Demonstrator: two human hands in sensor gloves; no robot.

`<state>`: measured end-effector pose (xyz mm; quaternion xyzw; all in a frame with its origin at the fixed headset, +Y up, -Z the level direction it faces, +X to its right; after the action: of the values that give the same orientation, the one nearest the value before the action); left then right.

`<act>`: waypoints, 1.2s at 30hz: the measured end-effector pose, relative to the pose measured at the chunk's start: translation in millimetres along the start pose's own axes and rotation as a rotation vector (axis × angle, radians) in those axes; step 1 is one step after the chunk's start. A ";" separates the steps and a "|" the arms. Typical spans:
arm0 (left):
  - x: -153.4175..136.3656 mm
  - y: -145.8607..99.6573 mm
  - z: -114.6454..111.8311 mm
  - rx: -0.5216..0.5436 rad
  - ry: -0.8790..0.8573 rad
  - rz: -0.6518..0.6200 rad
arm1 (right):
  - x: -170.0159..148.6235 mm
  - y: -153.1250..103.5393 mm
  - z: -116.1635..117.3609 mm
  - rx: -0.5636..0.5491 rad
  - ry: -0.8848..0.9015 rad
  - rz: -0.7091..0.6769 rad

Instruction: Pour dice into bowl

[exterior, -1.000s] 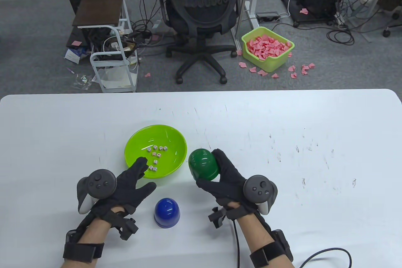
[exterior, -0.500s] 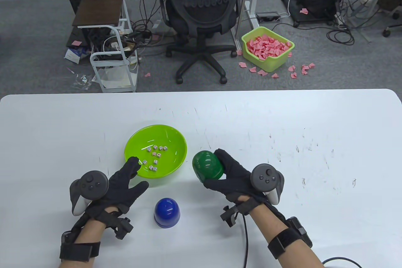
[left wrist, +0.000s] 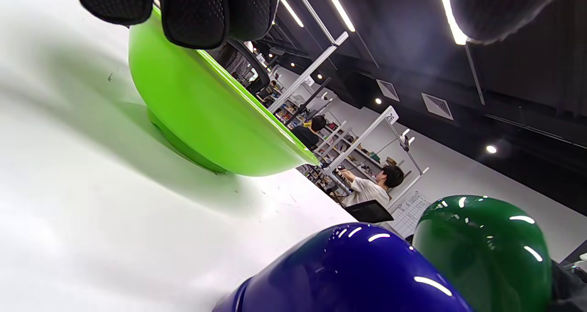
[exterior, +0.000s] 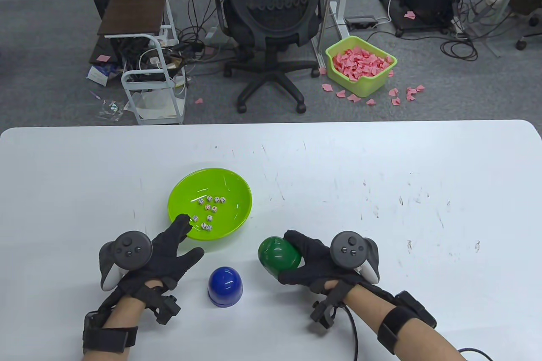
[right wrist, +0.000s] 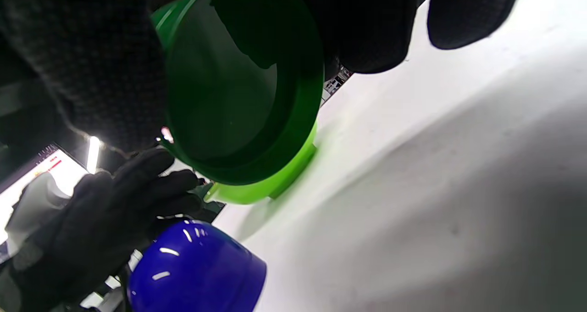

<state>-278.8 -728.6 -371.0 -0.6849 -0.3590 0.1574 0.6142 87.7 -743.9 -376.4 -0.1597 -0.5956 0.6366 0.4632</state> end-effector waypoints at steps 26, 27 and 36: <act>-0.2 0.9 -5.4 -0.051 -0.011 0.004 | -3.9 -5.4 17.2 0.122 -0.340 0.042; -0.1 1.0 -5.8 -0.053 -0.010 0.004 | -5.4 -6.5 16.8 0.130 -0.347 0.049; 0.1 0.6 -6.6 -0.063 -0.005 0.007 | -14.0 -9.3 19.6 0.197 -0.408 0.074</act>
<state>-274.2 -733.3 -370.2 -0.7047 -0.3629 0.1501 0.5909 83.9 -768.0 -368.2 -0.0033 -0.6058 0.7272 0.3228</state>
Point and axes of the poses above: the tracker on the back of each hand, its own x axis roughly to the thumb side, its own y axis roughly from the wrist to the fingertips, z = x × y, the point moved 4 cm from there along y, roughly from the wrist to the fingertips, and after that the axes turned 2 degrees about -x, right-handed, at the moved point
